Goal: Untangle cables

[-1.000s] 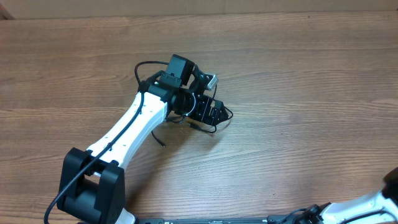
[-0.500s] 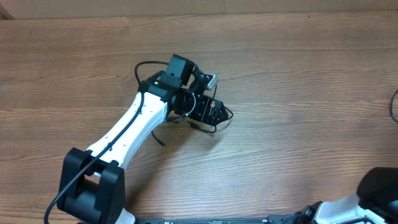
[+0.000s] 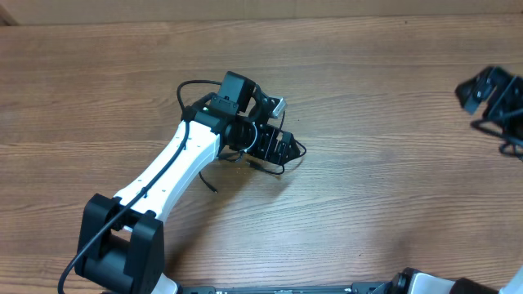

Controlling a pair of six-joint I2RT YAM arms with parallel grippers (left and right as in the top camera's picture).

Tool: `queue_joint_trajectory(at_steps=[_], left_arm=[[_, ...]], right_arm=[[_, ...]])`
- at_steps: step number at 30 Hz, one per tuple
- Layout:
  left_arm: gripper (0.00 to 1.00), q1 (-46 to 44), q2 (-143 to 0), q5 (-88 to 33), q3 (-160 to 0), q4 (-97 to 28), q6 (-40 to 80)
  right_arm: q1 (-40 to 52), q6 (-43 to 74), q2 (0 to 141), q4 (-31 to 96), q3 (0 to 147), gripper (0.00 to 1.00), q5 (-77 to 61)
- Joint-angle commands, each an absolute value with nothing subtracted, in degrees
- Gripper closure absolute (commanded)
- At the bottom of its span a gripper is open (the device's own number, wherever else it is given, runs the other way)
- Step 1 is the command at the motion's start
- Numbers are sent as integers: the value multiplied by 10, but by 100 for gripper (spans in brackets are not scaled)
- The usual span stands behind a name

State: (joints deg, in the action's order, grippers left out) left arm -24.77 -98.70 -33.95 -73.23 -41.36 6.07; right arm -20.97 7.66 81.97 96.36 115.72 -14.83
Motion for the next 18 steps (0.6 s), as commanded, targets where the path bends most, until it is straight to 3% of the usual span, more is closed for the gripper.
queue_joint_trajectory(at_steps=[1, 5, 18], left_arm=[[1, -251, -993, -339, -740, -413, 64], [0, -251, -993, -339, -740, -413, 64], [1, -251, -993, -339, -740, -413, 64]], right_arm=[[-208, 64, 808, 971, 1155, 0, -212], [-195, 55, 781, 971, 1155, 0, -293], [-57, 55, 651, 971, 1155, 0, -255]])
